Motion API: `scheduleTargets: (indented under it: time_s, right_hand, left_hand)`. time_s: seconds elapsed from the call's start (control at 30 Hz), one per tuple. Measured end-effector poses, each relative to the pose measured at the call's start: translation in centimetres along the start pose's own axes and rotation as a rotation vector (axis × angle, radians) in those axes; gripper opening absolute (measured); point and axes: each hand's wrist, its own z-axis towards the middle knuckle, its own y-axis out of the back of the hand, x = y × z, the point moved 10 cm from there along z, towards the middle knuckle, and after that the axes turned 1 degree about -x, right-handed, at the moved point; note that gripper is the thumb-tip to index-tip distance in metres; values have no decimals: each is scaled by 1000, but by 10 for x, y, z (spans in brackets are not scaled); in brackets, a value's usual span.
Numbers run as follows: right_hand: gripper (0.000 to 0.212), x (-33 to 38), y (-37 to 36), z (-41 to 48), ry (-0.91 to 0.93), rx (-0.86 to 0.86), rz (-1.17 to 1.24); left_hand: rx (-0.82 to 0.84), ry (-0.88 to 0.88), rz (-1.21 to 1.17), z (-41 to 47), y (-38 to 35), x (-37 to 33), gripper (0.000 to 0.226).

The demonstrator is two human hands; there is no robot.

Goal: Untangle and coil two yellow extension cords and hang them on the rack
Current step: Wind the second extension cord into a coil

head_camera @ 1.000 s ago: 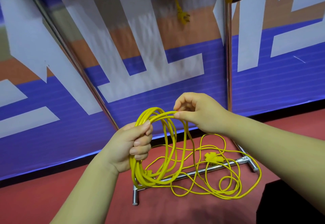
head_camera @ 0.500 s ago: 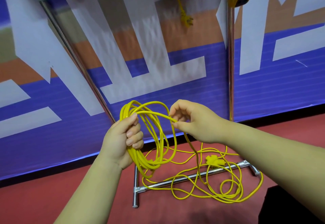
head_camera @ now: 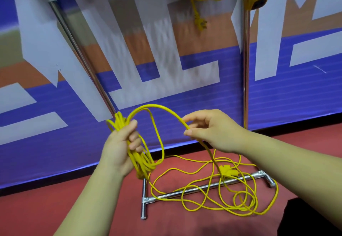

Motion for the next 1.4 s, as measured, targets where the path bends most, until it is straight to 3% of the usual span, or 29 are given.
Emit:
scheduleTargets:
  time_s: [0.13,0.23,0.37,0.47,0.63,0.8,1.03,1.2,1.4]
  right_hand:
    - [25,0,1,3,0,-91,56]
    - [30,4,7,4,-5,-186,203]
    - [29,8,16,3,-11,-289,343]
    - [24,10,21,2,-15,-330,379]
    - [21,11,20,-1,-24,-325,364]
    - [23,9,21,-1,-54,-339,386]
    - [22,4,34,-1,-49,-437,343]
    - [23,1,36,-1,-51,-445,315]
    - [30,14,43,-4,73,-389,135]
  left_hand:
    - [3,78,205,-5,-11,33,17]
    - [47,140,190,-12,-26,48,18]
    - [129,192,207,-22,-49,65,41]
    - [173,199,236,-25,-60,72,39]
    - [188,215,280,-29,-72,83,47]
    - [207,234,264,-30,-80,91,36]
    - [307,276,120,-31,-94,96,39]
    - [340,213,189,-36,-103,90,16]
    - [340,115,198,-31,-94,62,14]
